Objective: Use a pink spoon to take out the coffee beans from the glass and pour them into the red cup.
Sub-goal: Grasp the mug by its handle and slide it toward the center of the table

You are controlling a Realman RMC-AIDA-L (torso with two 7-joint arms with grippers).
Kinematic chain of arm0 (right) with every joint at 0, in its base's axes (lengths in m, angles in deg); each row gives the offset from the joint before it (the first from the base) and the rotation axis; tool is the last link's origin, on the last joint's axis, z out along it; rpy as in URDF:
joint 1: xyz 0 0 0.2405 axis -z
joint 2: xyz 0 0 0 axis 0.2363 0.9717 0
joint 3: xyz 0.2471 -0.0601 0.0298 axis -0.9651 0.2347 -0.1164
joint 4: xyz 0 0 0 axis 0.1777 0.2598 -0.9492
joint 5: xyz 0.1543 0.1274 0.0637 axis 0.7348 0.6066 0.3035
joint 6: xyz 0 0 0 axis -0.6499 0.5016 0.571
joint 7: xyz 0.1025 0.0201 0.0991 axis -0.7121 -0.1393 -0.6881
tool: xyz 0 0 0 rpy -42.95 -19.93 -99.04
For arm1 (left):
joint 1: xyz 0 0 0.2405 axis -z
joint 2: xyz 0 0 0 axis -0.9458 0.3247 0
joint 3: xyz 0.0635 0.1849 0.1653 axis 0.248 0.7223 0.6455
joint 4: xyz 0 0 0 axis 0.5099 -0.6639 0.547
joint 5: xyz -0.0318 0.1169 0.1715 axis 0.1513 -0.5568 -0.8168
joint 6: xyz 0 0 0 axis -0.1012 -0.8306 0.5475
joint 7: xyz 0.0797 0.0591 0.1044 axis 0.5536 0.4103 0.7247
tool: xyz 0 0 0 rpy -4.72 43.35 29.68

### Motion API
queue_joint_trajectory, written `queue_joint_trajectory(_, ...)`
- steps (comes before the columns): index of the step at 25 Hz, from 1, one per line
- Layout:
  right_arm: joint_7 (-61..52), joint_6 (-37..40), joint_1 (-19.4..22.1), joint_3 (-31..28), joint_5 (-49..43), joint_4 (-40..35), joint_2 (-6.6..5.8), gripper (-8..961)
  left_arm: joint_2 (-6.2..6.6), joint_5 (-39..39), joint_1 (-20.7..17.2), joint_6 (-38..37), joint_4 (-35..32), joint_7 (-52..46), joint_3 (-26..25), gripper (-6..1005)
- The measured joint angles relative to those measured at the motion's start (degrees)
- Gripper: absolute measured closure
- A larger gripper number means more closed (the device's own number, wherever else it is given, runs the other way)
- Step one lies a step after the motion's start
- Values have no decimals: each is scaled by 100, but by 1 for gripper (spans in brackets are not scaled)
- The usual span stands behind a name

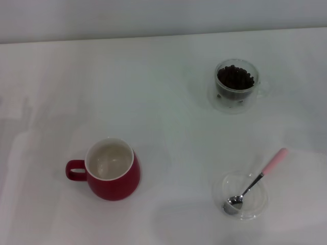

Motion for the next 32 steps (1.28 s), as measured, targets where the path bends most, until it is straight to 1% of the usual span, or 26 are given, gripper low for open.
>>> queue_joint_trajectory(16,-35,5,-27,-14,13,50,0,92,11,-61,-9,63,-11,0,-1,350)
queue_joint_trajectory(21,-35,17,-31,13,-16,21,0,95,-6,-159,-102,100,6,0,5,351)
queue_joint_trajectory(23,-36,-3,-15,-20,7,23,0,96,-14,-194,-238,282,10,0,5,351)
queue_joint_trajectory(25,-40,-4,-6,-35,13,20,0,97,-22,-388,-496,683,9,0,4,351)
queue_joint_trajectory(26,-42,1,-2,-36,14,14,-2,97,-22,-388,-496,683,9,0,4,352)
queue_joint_trajectory(28,-43,12,11,-39,22,3,-30,98,-24,-628,-692,875,15,0,6,352)
queue_joint_trajectory(32,-44,-1,22,-46,86,-37,-32,100,-23,-950,-976,1031,80,0,5,352)
